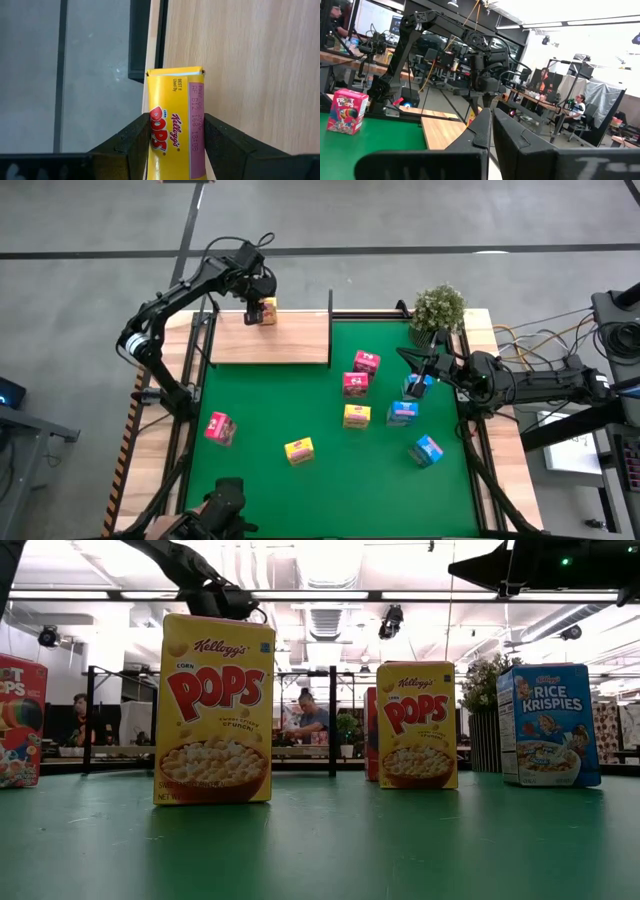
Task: Stack cereal on shelf
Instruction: Put the top yellow cereal box on the shelf, then put the bottom red cereal box on the shelf
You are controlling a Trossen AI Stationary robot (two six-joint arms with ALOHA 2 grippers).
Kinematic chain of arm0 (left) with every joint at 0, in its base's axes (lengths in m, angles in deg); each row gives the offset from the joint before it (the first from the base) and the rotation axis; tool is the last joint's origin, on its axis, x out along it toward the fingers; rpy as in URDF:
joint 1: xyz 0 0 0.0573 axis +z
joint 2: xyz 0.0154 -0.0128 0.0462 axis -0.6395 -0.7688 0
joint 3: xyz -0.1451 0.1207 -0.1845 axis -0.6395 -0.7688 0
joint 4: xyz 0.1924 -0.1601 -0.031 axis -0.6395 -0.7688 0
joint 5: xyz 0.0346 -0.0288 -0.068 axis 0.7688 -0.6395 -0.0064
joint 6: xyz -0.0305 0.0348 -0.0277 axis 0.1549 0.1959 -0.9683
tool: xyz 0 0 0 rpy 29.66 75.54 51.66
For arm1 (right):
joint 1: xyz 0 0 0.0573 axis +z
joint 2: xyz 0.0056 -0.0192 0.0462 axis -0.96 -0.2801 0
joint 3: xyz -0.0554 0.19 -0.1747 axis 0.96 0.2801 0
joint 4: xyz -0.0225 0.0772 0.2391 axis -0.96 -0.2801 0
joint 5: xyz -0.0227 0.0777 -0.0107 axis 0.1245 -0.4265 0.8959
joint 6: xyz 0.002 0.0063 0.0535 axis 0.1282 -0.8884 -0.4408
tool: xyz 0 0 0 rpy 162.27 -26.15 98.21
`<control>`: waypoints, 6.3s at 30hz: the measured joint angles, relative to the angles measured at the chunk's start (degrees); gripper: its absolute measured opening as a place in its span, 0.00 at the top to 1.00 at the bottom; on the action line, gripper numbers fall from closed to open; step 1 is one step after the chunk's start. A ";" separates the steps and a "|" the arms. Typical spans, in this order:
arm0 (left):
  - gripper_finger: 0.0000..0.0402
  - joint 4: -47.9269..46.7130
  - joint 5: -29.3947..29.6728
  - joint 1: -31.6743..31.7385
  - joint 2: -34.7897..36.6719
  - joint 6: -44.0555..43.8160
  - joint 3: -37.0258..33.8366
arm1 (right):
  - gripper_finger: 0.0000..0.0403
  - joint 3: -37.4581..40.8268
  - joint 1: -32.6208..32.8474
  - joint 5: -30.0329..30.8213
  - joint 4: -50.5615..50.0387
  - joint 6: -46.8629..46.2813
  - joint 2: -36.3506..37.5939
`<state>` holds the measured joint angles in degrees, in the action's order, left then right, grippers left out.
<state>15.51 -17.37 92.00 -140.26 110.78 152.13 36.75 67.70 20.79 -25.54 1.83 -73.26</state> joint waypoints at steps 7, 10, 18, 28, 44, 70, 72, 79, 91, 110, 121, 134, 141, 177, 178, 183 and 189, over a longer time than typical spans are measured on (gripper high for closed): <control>0.60 -0.23 0.04 0.00 0.00 1.01 0.00 | 0.98 0.00 0.01 0.00 0.00 0.02 0.00; 0.57 -0.28 0.59 0.00 0.00 1.06 0.00 | 0.98 0.00 0.01 0.00 0.00 0.02 0.00; 0.46 -0.22 0.93 0.00 -0.28 1.06 0.00 | 0.98 0.00 0.00 0.00 0.00 0.02 0.00; 0.44 -3.74 2.84 -0.28 0.31 -1.96 3.10 | 0.98 0.00 0.01 0.00 0.02 0.74 0.00; 0.44 -24.07 0.59 -14.70 1.32 -37.66 18.40 | 0.98 -1.51 -0.01 -0.21 0.02 2.95 0.00; 0.44 -27.39 3.22 -65.49 22.00 -125.35 -13.45 | 0.98 -1.53 -0.01 -0.24 -0.02 2.29 0.00; 0.44 -27.41 2.95 -68.46 22.81 -129.65 -15.73 | 0.98 -1.53 0.01 -0.35 -0.02 2.19 -0.01; 0.44 -27.67 3.13 -74.21 26.04 -138.61 -21.73 | 0.98 -1.55 0.01 -0.48 -0.02 1.97 -0.02; 0.40 -27.07 3.75 -77.85 31.15 -144.05 -30.66 | 0.98 -1.55 0.01 -0.48 -0.04 1.97 -0.01; 0.46 -21.75 3.89 -77.85 30.11 -141.82 -34.46 | 0.98 -1.55 0.01 -0.48 -0.07 2.01 0.00; 0.57 -21.58 3.86 -77.83 29.66 -141.45 -34.42 | 0.98 -1.55 0.01 -0.48 -0.07 1.99 0.00; 0.58 -21.88 10.53 -75.19 27.61 -122.17 -19.17 | 0.98 -1.55 0.01 -0.48 -0.04 2.23 0.00; 0.58 -22.00 14.95 -66.39 20.09 -93.75 -2.82 | 0.98 -1.55 0.01 -0.48 -0.02 2.10 0.00; 0.58 -26.97 4.95 -21.63 -11.90 -21.70 41.57 | 0.98 -1.55 0.01 -0.46 -0.58 3.51 -0.55; 0.58 -26.27 4.97 -21.24 -12.42 -20.54 41.57 | 0.98 -1.55 0.01 -0.46 -0.57 3.53 -0.55; 0.58 -24.52 4.95 -20.06 -16.36 -13.40 41.57 | 0.98 -1.53 0.01 -0.44 -1.53 3.98 -0.55; 0.58 -23.45 4.81 -17.86 -21.32 -10.24 41.55 | 0.98 -1.53 0.01 -0.44 -1.50 4.03 -0.59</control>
<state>-7.93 -12.56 74.15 -161.58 100.54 193.68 35.22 67.71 20.35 -27.04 5.87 -73.85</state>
